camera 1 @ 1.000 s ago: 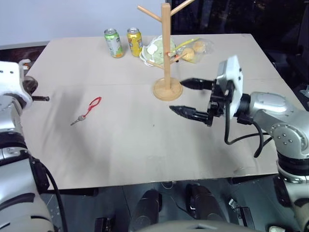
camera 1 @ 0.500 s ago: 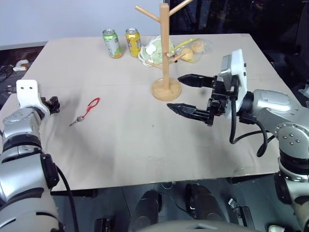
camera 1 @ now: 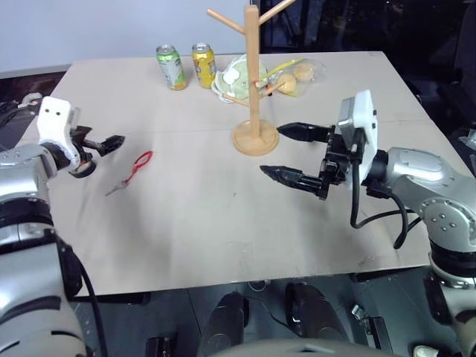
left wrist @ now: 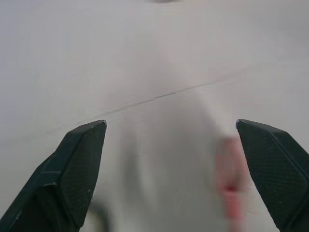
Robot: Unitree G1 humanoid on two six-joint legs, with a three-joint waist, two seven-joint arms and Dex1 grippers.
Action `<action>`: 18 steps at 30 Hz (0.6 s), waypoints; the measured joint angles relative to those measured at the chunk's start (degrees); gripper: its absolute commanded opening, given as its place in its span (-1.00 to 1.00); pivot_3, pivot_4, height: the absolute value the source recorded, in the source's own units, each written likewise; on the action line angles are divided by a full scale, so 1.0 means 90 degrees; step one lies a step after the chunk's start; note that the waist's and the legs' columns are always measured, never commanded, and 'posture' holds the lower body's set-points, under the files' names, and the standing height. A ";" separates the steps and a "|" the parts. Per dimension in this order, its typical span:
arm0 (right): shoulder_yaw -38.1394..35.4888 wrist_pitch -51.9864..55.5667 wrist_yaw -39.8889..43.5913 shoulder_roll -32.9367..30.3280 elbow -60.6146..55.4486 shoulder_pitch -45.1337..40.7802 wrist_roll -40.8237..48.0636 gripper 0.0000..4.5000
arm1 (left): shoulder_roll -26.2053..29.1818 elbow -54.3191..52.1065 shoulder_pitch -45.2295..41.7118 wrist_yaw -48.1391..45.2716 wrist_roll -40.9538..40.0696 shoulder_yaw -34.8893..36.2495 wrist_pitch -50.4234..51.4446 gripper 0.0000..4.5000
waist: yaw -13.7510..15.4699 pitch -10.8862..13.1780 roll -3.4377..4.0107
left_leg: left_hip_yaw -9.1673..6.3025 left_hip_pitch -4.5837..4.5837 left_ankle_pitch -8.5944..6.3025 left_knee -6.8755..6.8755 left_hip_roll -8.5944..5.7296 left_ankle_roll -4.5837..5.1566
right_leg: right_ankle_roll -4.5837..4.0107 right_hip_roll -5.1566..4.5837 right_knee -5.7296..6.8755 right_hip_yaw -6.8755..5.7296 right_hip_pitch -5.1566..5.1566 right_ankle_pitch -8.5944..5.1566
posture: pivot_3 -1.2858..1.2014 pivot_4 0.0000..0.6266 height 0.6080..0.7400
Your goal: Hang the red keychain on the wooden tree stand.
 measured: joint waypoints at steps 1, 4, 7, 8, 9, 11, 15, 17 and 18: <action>0.0002 -0.0010 0.0011 -0.0008 -0.0002 0.0006 -0.0025 1.00 | 0.0007 -0.0399 0.0207 -0.0212 -0.0012 -0.0108 0.0222 0.97 | -0.0007 0.0000 0.0000 | 0.0002 0.0001 0.0000 0.0000 0.0002 0.0000 | 0.0000 0.0002 0.0000 0.0001 0.0000 0.0000 | 0.03 -0.52 1.00; 0.0003 -0.0039 0.0011 -0.0035 -0.0005 0.0005 -0.0106 1.00 | 0.0005 -0.0930 0.0537 -0.0252 0.0045 -0.0355 0.0686 0.97 | 0.0001 0.0000 0.0000 | 0.0000 0.0003 0.0000 0.0002 0.0017 0.0000 | 0.0001 0.0018 0.0001 -0.0002 0.0000 -0.0001 | 0.03 -0.52 1.00; 0.0004 -0.0027 -0.0028 -0.0036 -0.0009 -0.0011 -0.0116 1.00 | 0.0004 -0.1157 0.0718 0.0166 0.0213 -0.0391 0.0875 0.97 | 0.0015 0.0000 0.0000 | 0.0001 0.0008 0.0001 0.0002 0.0025 0.0000 | 0.0002 0.0025 0.0002 -0.0001 0.0000 -0.0001 | 0.03 -0.52 1.00; 0.0003 -0.0014 -0.0054 -0.0036 -0.0018 -0.0019 -0.0115 1.00 | 0.0004 -0.1221 0.0807 0.0278 0.0251 -0.0390 0.0915 0.97 | 0.0013 0.0000 0.0000 | 0.0003 0.0009 0.0001 0.0002 0.0026 -0.0001 | 0.0002 0.0026 0.0003 0.0001 0.0001 -0.0001 | 0.03 -0.52 1.00; 0.0003 0.0011 -0.0088 -0.0045 -0.0046 -0.0021 -0.0113 1.00 | -0.0002 -0.1348 0.0970 0.0408 0.0255 -0.0386 0.1026 0.97 | 0.0012 0.0000 0.0000 | 0.0005 0.0009 0.0001 0.0002 0.0028 -0.0001 | 0.0002 0.0027 0.0003 0.0003 0.0000 -0.0001 | 0.03 -0.52 1.00; 0.0002 0.0042 -0.0121 -0.0052 -0.0061 -0.0030 -0.0105 1.00 | -0.0036 -0.1458 0.1179 0.0523 0.0246 -0.0374 0.1188 0.97 | 0.0019 0.0000 0.0000 | 0.0005 0.0008 0.0001 0.0002 0.0028 -0.0001 | 0.0001 0.0026 0.0002 0.0002 0.0000 -0.0001 | 0.03 -0.52 1.00; 0.0000 0.0056 -0.0175 -0.0061 -0.0066 -0.0052 -0.0098 1.00 | -0.0289 -0.1564 0.1330 0.0696 0.0126 -0.0260 0.1393 0.97 | 0.0071 0.0000 0.0000 | 0.0000 0.0003 0.0001 0.0005 0.0027 -0.0001 | 0.0001 0.0017 -0.0001 -0.0003 0.0001 -0.0001 | 0.03 -0.52 1.00; -0.0001 0.0054 -0.0176 -0.0066 -0.0065 -0.0069 -0.0101 1.00 | -0.0480 -0.1377 0.1211 0.0914 0.0111 -0.0227 0.1350 0.97 | 0.0090 0.0000 -0.0001 | -0.0001 0.0002 0.0001 0.0008 0.0023 -0.0001 | 0.0001 0.0013 -0.0001 -0.0005 0.0002 -0.0001 | 0.03 -0.52 1.00; 0.0000 0.0054 -0.0171 -0.0068 -0.0064 -0.0069 -0.0103 1.00 | -0.0559 -0.1246 0.1114 0.1026 0.0112 -0.0203 0.1308 0.97 | 0.0094 0.0000 -0.0001 | -0.0001 0.0002 0.0001 0.0009 0.0018 -0.0001 | 0.0001 0.0013 -0.0002 -0.0005 0.0002 0.0000 | 0.03 -0.52 1.00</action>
